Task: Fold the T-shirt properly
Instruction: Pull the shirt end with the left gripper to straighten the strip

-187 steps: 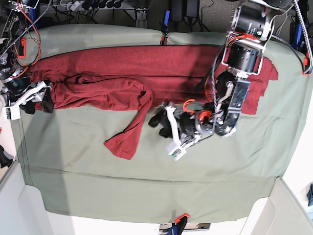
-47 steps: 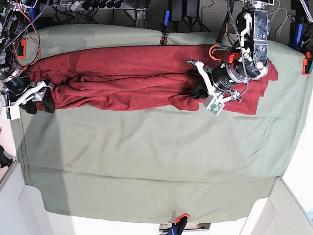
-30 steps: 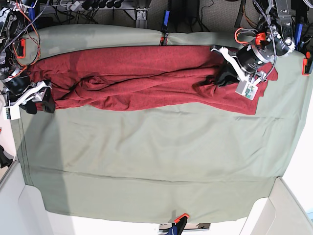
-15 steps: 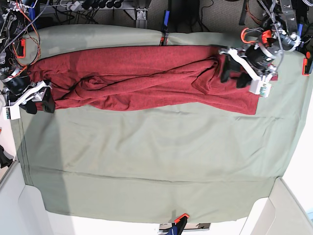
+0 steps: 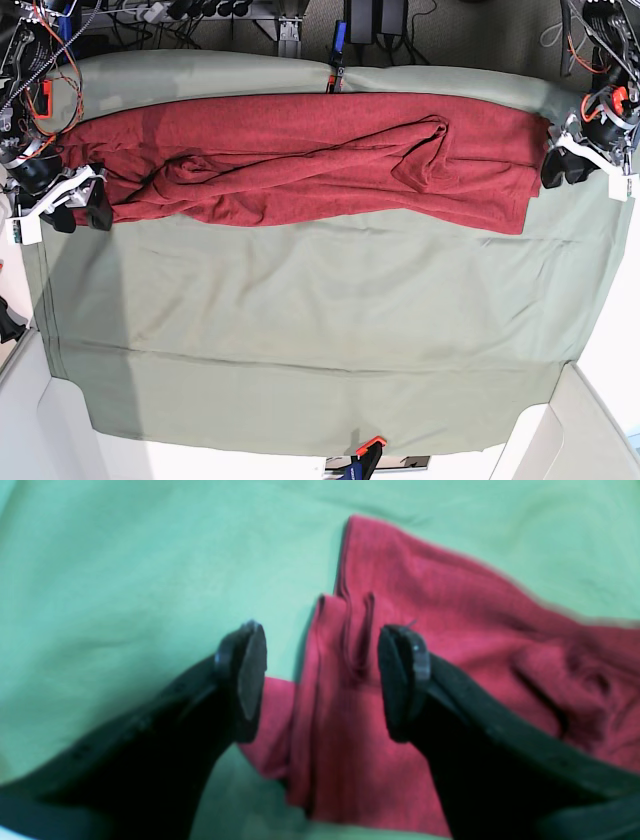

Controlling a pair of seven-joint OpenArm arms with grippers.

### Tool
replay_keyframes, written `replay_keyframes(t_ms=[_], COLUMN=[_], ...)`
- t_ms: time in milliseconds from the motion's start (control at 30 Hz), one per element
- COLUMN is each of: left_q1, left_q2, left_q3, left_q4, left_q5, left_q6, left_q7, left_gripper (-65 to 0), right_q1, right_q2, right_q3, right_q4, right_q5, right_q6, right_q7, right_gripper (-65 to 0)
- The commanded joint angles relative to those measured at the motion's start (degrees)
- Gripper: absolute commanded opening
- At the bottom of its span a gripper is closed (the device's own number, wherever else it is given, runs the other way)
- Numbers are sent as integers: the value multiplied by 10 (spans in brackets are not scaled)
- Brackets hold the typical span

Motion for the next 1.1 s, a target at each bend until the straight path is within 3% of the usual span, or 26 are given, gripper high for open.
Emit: replay_keyframes(t_ms=[0, 300, 500, 667, 900, 1067], left_q1=[-17, -73, -63, -62, -64, -64], left_q2=[-17, -73, -82, -83, -95, -94], left_q3=[-3, -3, -2, 13, 117, 154], left_q4=[-21, -208, -225, -225, -225, -224], left_q5=[-25, -144, -228, -225, -224, -245], left_q6=[-11, -93, -93, -93, -93, -93], left_q7=[2, 80, 137, 142, 141, 143], left_gripper=[-268, -268, -268, -269, -269, -269], right_q1=[6, 6, 6, 6, 6, 6], right_q2=[8, 8, 8, 8, 8, 8], right_q3=[2, 2, 2, 2, 2, 2], right_q4=[9, 9, 9, 9, 9, 9], right_q5=[9, 9, 9, 9, 9, 9], right_q6=[0, 0, 0, 0, 0, 0], right_q7=[11, 11, 11, 11, 11, 11], right_gripper=[-254, -254, -254, -254, -254, -254])
